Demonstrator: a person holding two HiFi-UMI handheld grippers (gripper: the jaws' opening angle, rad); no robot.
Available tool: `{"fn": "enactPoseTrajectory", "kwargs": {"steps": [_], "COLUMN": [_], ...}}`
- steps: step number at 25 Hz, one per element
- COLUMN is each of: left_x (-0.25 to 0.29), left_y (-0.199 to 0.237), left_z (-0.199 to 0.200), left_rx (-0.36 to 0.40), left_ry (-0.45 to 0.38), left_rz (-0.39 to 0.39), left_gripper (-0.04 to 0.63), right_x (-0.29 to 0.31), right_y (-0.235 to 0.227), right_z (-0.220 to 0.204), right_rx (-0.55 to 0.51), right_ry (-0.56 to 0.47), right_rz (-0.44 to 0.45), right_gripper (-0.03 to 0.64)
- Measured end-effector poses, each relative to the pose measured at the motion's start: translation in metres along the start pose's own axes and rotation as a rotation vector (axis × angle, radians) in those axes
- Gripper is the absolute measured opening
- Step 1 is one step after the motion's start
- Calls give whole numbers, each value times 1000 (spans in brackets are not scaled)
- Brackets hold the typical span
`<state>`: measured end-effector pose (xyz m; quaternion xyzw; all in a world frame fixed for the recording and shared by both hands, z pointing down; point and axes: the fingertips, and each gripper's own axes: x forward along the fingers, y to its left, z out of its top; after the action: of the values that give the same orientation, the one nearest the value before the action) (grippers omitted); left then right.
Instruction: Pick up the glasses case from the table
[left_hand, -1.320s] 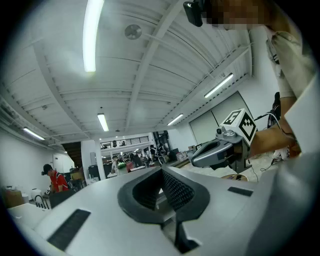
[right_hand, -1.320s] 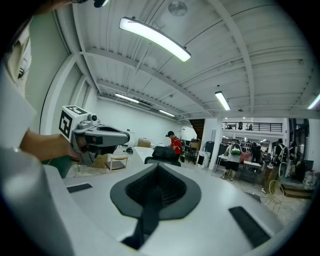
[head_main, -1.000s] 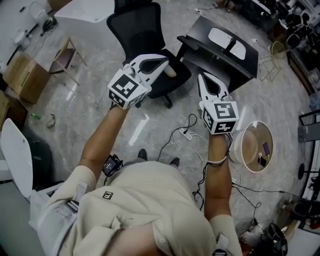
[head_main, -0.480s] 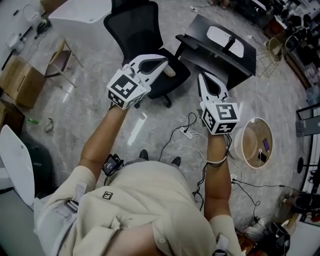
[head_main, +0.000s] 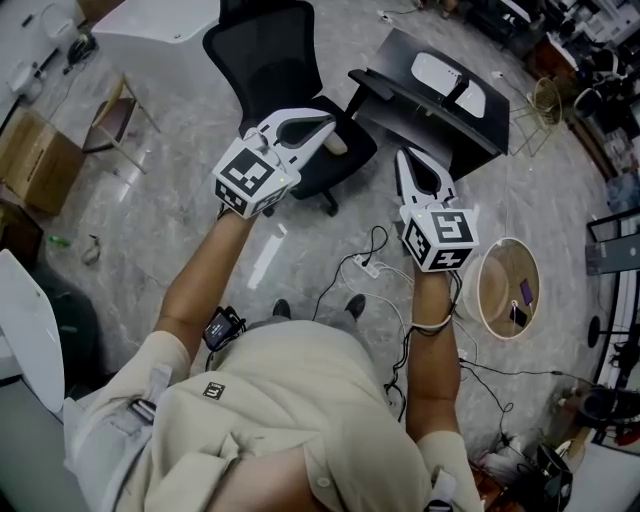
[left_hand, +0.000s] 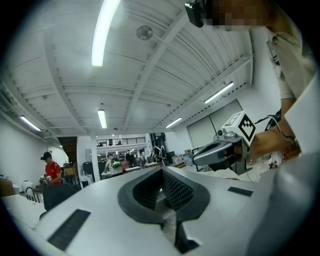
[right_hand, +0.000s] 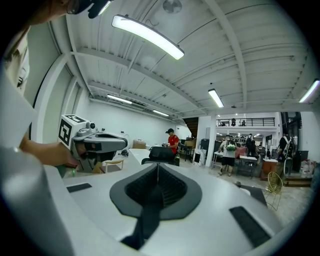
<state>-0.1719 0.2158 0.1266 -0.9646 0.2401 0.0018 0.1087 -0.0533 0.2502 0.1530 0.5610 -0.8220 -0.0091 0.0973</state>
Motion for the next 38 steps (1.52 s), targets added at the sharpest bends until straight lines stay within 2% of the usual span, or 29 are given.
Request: {"fn": "enactPoseTrajectory", "kwargs": {"steps": [10, 25, 38], "left_x": [35, 121, 176], "left_y": [7, 5, -14], "left_z": [-19, -37, -36], "left_rx": [17, 8, 28], "left_ry": [78, 171, 224], "left_rz": [94, 241, 303], "left_gripper": [12, 12, 12], "right_x": [32, 69, 68], "right_y": [-46, -137, -197], "right_z": [-19, -40, -51], "right_rx": [42, 75, 105], "right_ry": [-20, -15, -33], "right_rz": [106, 283, 358], "right_gripper": [25, 25, 25]}}
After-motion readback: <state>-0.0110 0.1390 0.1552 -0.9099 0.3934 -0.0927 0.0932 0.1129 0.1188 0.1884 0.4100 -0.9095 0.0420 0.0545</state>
